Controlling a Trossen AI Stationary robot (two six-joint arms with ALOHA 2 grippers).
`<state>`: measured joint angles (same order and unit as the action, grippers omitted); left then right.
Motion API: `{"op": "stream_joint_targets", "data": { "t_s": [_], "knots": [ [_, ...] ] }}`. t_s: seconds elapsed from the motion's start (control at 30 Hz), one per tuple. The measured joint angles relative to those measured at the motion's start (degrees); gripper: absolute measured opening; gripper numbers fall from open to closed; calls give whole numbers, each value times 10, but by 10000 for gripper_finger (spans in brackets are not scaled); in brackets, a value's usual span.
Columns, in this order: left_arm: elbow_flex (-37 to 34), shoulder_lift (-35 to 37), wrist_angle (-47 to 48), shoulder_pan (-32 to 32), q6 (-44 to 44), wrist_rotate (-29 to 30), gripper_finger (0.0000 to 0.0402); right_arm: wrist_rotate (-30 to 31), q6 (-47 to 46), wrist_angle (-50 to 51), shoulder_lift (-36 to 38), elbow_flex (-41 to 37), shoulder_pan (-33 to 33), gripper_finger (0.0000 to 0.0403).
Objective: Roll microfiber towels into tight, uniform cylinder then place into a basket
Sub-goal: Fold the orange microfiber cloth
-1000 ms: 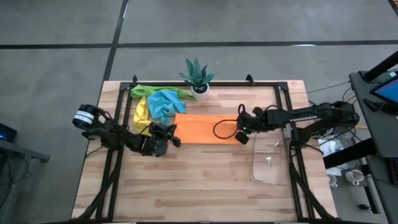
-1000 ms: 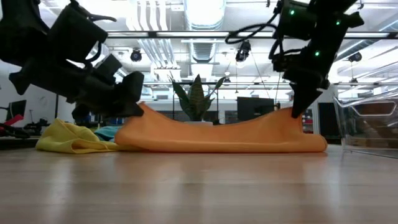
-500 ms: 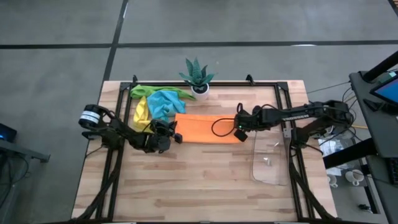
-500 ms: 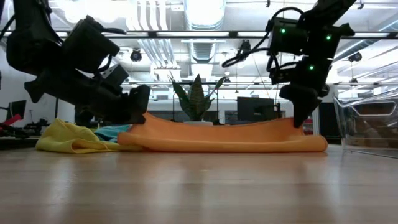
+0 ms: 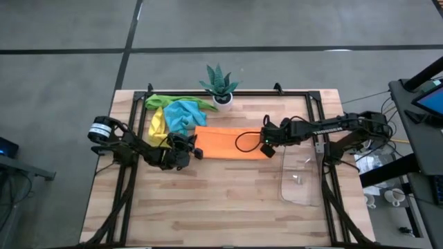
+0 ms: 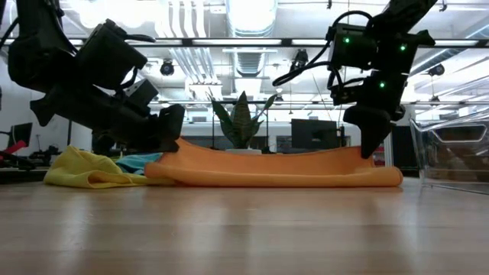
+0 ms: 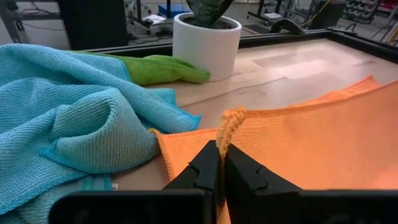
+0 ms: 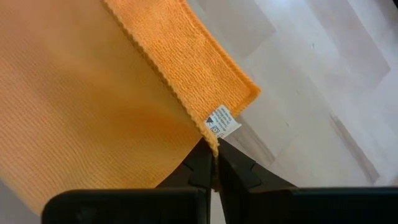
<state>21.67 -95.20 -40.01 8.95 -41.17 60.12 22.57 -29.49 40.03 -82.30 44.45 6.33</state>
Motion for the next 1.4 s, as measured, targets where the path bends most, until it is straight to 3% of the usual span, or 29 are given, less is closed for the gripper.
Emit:
{"op": "stream_joint_targets", "data": {
  "t_s": [0.27,0.4,0.5,0.87,1.13,1.4],
  "knots": [
    [0,0,0,0,0,-1,0,4,0,-1,1,0,0,85],
    [0,0,0,0,0,-1,0,67,21,3,7,2,0,127],
    [0,1,0,0,0,-1,0,82,27,3,21,8,0,146],
    [1,6,-1,-12,8,0,0,92,42,2,125,13,-2,150],
    [1,6,-1,-36,28,-1,3,91,42,1,147,13,-2,151],
    [1,6,-4,-48,47,-7,78,90,42,1,128,13,-2,151]
  ]
}}
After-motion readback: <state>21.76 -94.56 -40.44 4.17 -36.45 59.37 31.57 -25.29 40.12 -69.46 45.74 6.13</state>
